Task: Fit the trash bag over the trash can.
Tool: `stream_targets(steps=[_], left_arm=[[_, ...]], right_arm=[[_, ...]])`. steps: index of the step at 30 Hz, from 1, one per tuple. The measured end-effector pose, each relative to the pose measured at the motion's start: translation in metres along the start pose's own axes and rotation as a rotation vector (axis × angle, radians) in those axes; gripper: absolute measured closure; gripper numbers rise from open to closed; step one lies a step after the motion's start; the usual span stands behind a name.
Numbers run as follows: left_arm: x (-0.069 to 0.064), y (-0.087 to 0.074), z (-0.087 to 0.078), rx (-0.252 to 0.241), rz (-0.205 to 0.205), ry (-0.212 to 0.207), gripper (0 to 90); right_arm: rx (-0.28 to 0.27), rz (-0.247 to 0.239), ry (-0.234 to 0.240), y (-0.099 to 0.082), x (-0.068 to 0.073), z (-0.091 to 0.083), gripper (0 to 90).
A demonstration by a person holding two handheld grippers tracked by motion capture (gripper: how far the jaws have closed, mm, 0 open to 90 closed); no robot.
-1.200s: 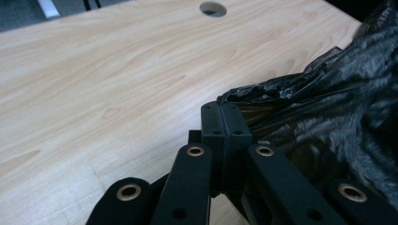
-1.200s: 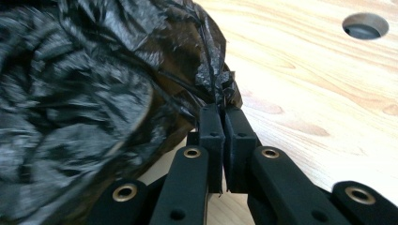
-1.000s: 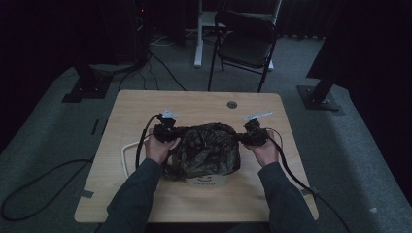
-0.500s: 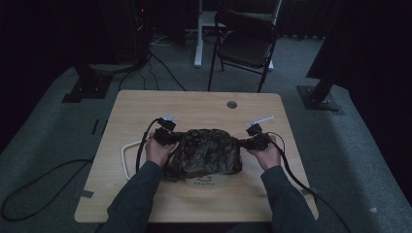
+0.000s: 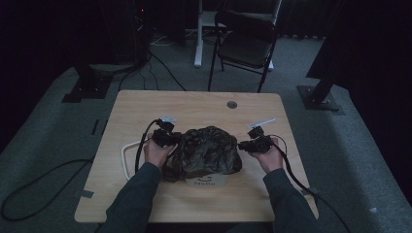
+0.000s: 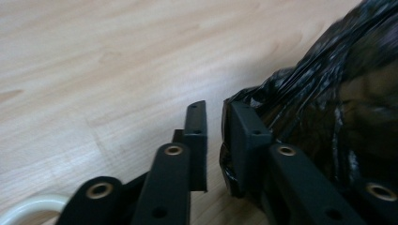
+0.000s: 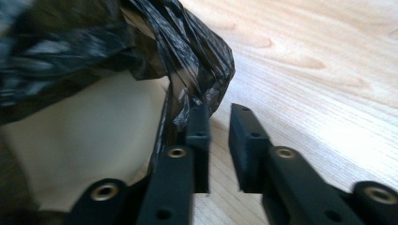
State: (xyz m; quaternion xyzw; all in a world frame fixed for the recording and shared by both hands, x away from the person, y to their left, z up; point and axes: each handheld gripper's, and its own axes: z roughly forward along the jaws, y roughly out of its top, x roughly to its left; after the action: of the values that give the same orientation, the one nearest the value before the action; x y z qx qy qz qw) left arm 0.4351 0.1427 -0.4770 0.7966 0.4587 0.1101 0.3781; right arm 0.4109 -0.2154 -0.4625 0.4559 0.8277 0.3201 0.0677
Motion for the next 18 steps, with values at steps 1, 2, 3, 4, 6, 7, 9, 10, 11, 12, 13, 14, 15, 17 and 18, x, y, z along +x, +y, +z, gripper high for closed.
stream_targets(steps=[1,2,3,4,6,7,9,10,11,12,13,14,15,17,18], left_arm=[[0.001,0.001,-0.004,-0.013,-0.006,-0.001,75.3],[0.002,0.002,-0.007,-0.022,-0.008,0.004,72.5],[0.003,0.003,-0.011,-0.035,-0.012,0.005,69.7],[0.003,0.003,-0.011,-0.035,-0.012,0.005,68.5],[0.003,0.006,-0.025,-0.077,-0.012,-0.003,67.6],[0.002,0.007,-0.030,-0.087,-0.004,-0.003,67.3],[-0.001,0.007,-0.038,-0.111,0.005,0.001,66.8],[-0.002,0.008,-0.042,-0.119,0.008,-0.001,66.4],[-0.003,0.008,-0.045,-0.127,0.012,-0.003,66.3],[-0.005,0.007,-0.048,-0.131,0.016,-0.004,66.0],[-0.006,0.007,-0.051,-0.137,0.020,-0.005,65.8],[-0.008,0.006,-0.054,-0.145,0.022,-0.011,65.7],[-0.009,0.006,-0.057,-0.150,0.025,-0.016,65.7],[-0.012,0.005,-0.062,-0.156,0.036,-0.026,65.6],[-0.013,0.005,-0.064,-0.160,0.041,-0.035,65.5]], right_arm=[[-0.018,0.001,-0.001,-0.001,0.001,-0.004,73.3],[-0.031,-0.001,0.001,-0.001,0.001,-0.008,72.5],[-0.038,0.000,0.001,-0.002,0.002,-0.010,71.7],[-0.038,0.000,0.001,-0.002,0.002,-0.010,71.7],[-0.071,-0.015,0.010,-0.002,0.007,-0.023,69.6],[-0.082,-0.023,0.013,-0.002,0.009,-0.027,69.4],[-0.103,-0.034,0.019,-0.003,0.013,-0.034,69.2],[-0.112,-0.039,0.024,-0.003,0.016,-0.037,69.2],[-0.121,-0.045,0.030,-0.003,0.018,-0.040,69.2],[-0.128,-0.043,0.037,-0.003,0.021,-0.043,69.2],[-0.136,-0.046,0.046,-0.003,0.023,-0.046,69.0],[-0.142,-0.051,0.051,-0.002,0.025,-0.048,68.5],[-0.150,-0.052,0.056,-0.002,0.027,-0.050,68.2],[-0.163,-0.053,0.067,-0.001,0.030,-0.054,68.0],[-0.169,-0.055,0.071,-0.001,0.032,-0.056,68.0]])
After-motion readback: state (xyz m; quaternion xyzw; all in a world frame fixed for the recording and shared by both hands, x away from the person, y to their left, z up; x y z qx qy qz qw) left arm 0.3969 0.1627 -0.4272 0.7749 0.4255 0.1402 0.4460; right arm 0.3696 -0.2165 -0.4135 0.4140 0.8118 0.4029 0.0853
